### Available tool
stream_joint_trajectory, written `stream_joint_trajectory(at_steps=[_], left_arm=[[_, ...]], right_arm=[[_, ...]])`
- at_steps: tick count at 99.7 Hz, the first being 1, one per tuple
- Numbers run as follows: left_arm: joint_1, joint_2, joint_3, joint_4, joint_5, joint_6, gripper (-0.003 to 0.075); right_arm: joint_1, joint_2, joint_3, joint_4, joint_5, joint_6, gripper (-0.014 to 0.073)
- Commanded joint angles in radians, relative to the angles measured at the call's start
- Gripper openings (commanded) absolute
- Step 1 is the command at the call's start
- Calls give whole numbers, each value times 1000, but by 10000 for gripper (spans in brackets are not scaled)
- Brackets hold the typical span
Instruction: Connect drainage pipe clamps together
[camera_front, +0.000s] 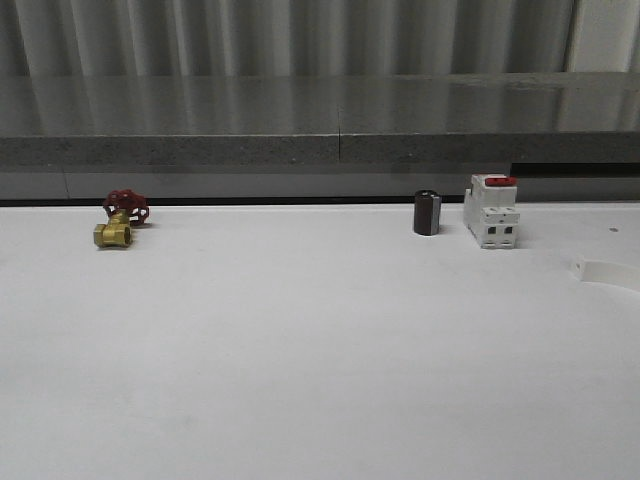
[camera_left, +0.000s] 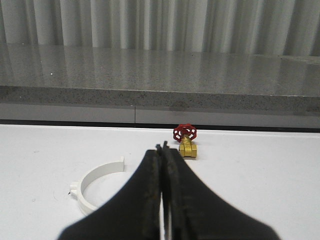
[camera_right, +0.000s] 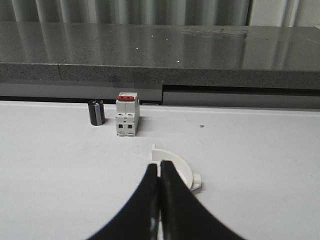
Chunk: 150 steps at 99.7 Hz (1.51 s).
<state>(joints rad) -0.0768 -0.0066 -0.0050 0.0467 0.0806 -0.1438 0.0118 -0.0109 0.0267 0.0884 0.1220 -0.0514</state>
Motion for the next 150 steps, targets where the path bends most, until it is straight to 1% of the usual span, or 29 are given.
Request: stream_joint_trajectory(at_steps=[1, 34, 41, 51, 58, 67, 74, 89, 98, 103, 112, 130, 135, 140, 147, 150], left_arm=[[3, -30, 35, -7, -81, -1, -20], [3, -30, 22, 11, -81, -1, -20], [3, -25, -14, 6, -40, -1, -20], [3, 15, -106, -1, 34, -1, -20], [3, 70, -179, -33, 52, -1, -20], [3, 172, -293, -47, 132, -1, -20], [3, 267, -401, -47, 235, -1, -20], [3, 492, -637, -41, 510, -1, -20], [3, 603, -735, -41, 623, -1, -20], [3, 666, -768, -41, 652, -1, -20], [3, 746, -799, -41, 658, -1, -20], [3, 859, -802, -38, 658, 1, -15], [3, 881, -802, -38, 662, 1, 13], [3, 896, -802, -38, 662, 1, 79], [3, 910, -802, -38, 666, 1, 226], [3, 915, -802, -38, 668, 1, 321]], right_arm=[[-5, -13, -14, -6, -82, -1, -118], [-5, -13, -14, -6, -82, -1, -118], [-5, -13, -14, -6, -82, -1, -118], [-5, -13, -14, -6, -82, -1, -118], [-5, -13, -14, -6, -82, -1, -118], [-5, -13, -14, -6, -82, -1, -118], [-5, -13, -14, -6, -82, -1, -118], [-5, -13, -14, -6, -82, -1, -118], [-5, -13, -14, -6, -82, -1, -118], [-5, -13, -14, -6, -82, -1, -118], [-5, -13, -14, -6, -82, -1, -118], [-5, -13, -14, -6, -82, -1, -118], [-5, -13, -14, -6, -82, -1, -118], [-5, -13, -14, -6, -82, -1, -118], [-5, -13, -14, -6, -82, -1, -118], [-5, -13, -14, -6, -82, -1, -118]])
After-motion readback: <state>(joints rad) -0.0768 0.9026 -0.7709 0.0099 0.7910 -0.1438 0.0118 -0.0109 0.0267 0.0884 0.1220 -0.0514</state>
